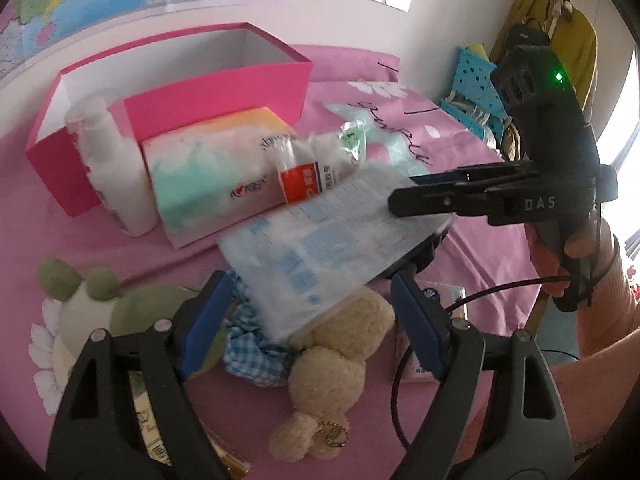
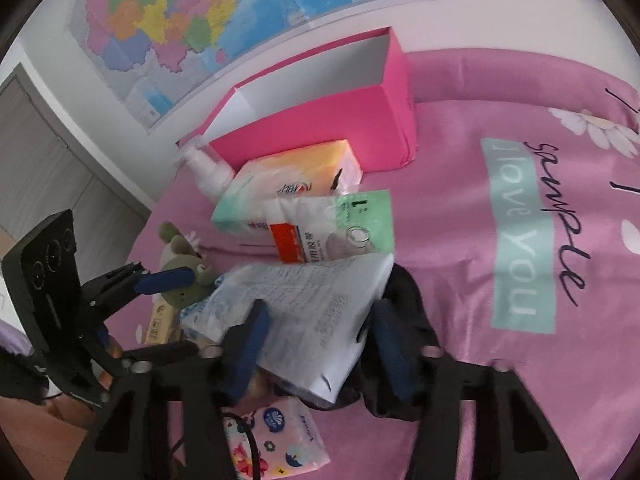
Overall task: Organize soft objects
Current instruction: 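Grasp the clear plastic bag with paper insert using the right gripper, then lift the clear bag into the pink box and open the right gripper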
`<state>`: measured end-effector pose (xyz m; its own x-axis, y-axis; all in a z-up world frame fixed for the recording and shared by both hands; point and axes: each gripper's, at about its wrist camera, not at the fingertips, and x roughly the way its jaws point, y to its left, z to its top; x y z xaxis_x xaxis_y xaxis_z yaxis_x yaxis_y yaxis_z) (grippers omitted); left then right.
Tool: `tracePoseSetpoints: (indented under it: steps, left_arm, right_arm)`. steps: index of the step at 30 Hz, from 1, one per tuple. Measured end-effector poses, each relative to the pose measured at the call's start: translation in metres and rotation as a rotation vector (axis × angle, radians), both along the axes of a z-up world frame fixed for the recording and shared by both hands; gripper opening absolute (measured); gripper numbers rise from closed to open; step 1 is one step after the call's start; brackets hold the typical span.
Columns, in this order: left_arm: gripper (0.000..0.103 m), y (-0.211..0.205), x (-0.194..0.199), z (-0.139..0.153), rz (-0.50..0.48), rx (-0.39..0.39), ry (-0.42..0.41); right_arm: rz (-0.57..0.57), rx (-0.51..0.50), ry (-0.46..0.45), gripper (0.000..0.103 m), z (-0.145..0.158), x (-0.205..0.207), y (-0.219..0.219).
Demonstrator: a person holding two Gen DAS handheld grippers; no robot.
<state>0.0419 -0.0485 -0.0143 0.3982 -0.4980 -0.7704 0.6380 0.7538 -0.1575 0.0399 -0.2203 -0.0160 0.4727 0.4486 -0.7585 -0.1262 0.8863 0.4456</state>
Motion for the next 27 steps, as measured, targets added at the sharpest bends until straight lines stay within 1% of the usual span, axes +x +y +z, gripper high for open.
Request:
tracePoseSetpoints:
  steps: [1, 2, 3, 5, 8, 9, 11, 13, 14, 16, 18, 20, 22, 24, 25, 27]
  left_arm:
    - [0.083, -0.002, 0.001, 0.000, 0.001, 0.004, 0.002]
    - [0.083, -0.003, 0.001, -0.001, 0.002, 0.010, 0.002]
    - [0.083, -0.004, 0.002, -0.002, 0.004, 0.012, 0.003]
    - [0.083, -0.005, 0.003, -0.003, 0.012, 0.011, 0.011]
    - [0.082, -0.003, 0.007, -0.002, 0.033, 0.004, 0.013]
    - [0.082, -0.001, 0.010, 0.000, 0.036, -0.008, 0.022]
    - [0.082, 0.000, 0.015, 0.000, 0.037, -0.026, 0.039]
    - [0.082, -0.001, 0.017, -0.001, 0.028, -0.037, 0.050]
    - [0.082, -0.002, 0.017, -0.002, 0.024, -0.038, 0.054]
    - [0.081, -0.004, 0.017, -0.002, 0.017, -0.044, 0.059]
    - [0.081, -0.006, 0.016, -0.003, 0.014, -0.039, 0.054]
    - [0.081, -0.007, 0.015, -0.003, 0.014, -0.030, 0.045]
    - [0.081, -0.007, 0.015, -0.002, 0.017, -0.031, 0.043]
    - [0.081, -0.006, 0.017, -0.001, 0.032, -0.033, 0.041]
    - [0.081, -0.003, 0.018, 0.001, 0.046, -0.039, 0.046]
    - [0.081, 0.002, 0.023, 0.004, 0.076, -0.051, 0.047]
  right_arm:
    - [-0.001, -0.005, -0.002, 0.041, -0.002, 0.000, 0.000]
    - [-0.001, -0.007, -0.005, 0.034, -0.003, -0.001, 0.000]
    - [-0.005, -0.006, -0.012, 0.032, -0.003, -0.001, 0.000]
    - [-0.016, -0.003, -0.038, 0.021, 0.000, -0.004, -0.003]
    - [-0.015, -0.001, -0.075, 0.016, 0.004, -0.008, -0.003]
    - [-0.015, 0.003, -0.088, 0.015, 0.006, -0.010, -0.004]
    - [0.004, 0.010, -0.143, 0.015, 0.012, -0.016, -0.002]
    - [0.019, 0.006, -0.175, 0.015, 0.016, -0.019, 0.000]
    - [0.038, 0.022, -0.178, 0.015, 0.017, -0.019, 0.002]
    - [0.078, 0.055, -0.147, 0.020, 0.013, -0.015, 0.008]
    - [0.087, 0.037, -0.128, 0.033, 0.008, -0.013, 0.013]
    - [0.098, 0.036, -0.119, 0.034, 0.002, -0.010, 0.019]
    - [0.102, 0.054, -0.115, 0.030, -0.001, -0.009, 0.021]
    - [0.099, 0.036, -0.129, 0.021, 0.000, -0.010, 0.021]
    - [0.089, 0.032, -0.137, 0.019, 0.002, -0.010, 0.020]
    - [0.073, 0.060, -0.165, 0.014, 0.007, -0.012, 0.013]
